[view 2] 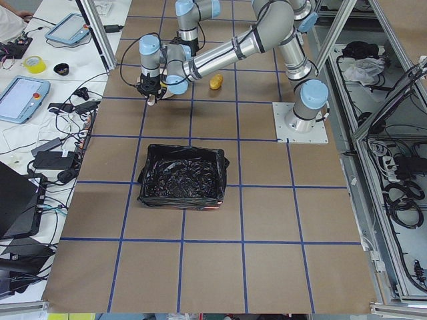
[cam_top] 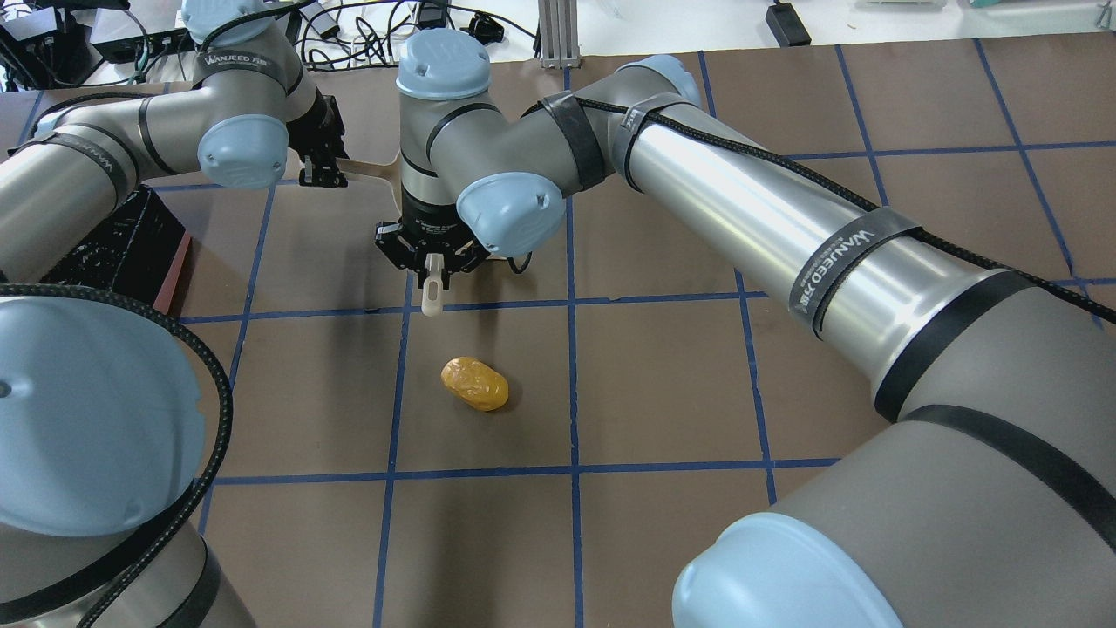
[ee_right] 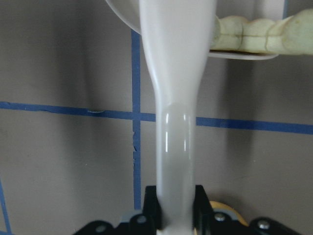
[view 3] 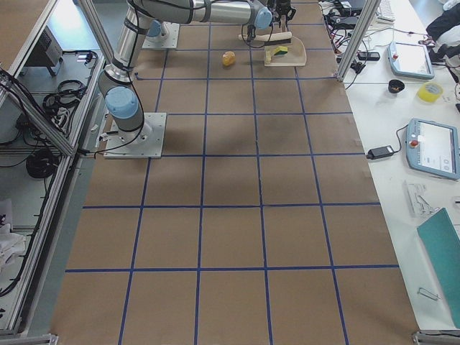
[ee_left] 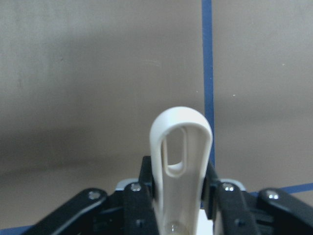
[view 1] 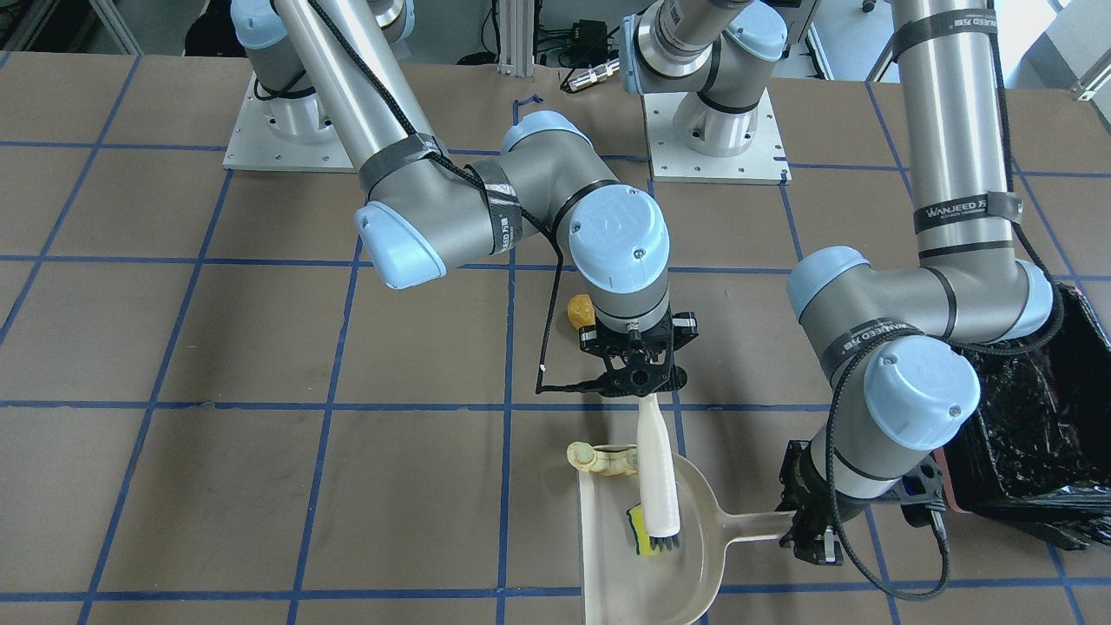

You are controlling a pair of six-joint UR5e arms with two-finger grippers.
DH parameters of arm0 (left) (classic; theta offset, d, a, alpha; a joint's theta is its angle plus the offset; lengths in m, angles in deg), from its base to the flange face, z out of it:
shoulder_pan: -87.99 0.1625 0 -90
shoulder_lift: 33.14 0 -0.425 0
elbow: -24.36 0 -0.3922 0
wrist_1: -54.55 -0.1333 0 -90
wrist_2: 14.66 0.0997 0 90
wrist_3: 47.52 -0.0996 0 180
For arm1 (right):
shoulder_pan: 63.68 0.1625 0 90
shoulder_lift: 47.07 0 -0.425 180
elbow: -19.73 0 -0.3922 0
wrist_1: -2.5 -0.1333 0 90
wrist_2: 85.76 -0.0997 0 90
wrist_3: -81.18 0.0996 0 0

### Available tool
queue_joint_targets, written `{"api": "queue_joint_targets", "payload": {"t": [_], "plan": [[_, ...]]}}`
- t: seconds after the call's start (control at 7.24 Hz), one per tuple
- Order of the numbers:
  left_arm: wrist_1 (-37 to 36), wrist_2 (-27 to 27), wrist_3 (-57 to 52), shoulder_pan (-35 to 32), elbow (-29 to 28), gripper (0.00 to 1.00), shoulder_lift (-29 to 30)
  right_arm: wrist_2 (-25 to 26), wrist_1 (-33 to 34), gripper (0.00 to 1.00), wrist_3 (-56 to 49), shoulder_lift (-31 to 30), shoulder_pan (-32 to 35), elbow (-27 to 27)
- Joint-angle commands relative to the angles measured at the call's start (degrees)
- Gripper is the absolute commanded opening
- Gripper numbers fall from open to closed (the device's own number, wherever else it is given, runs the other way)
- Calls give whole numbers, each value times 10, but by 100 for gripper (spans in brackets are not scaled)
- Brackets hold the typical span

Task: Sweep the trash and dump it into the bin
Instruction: 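Sweep the sponge and banana pieces into the dustpan with the right gripper's brush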

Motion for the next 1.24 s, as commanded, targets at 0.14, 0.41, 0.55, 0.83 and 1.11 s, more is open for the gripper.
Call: {"api": "queue_joint_targets", "payload": {"t": [0.14,0.41,0.55,0.83,1.11], "plan": [[-2,-1,-16,0,2,0,-1,36,-140,4,-9,-58,-48,-9],[1,-4,-16,0,2,0,-3,86,-214,3,-10,-57,-84,-13],[1,-4,-16,0,3,0,-3,88,-213,1,1,-56,-90,-29],[1,-4,-16,0,3,0,-3,-13,-143,0,88,-33,-88,-68],[1,-4,-16,0,3,0,-1,-46,-61,0,90,-2,-78,-67]]}}
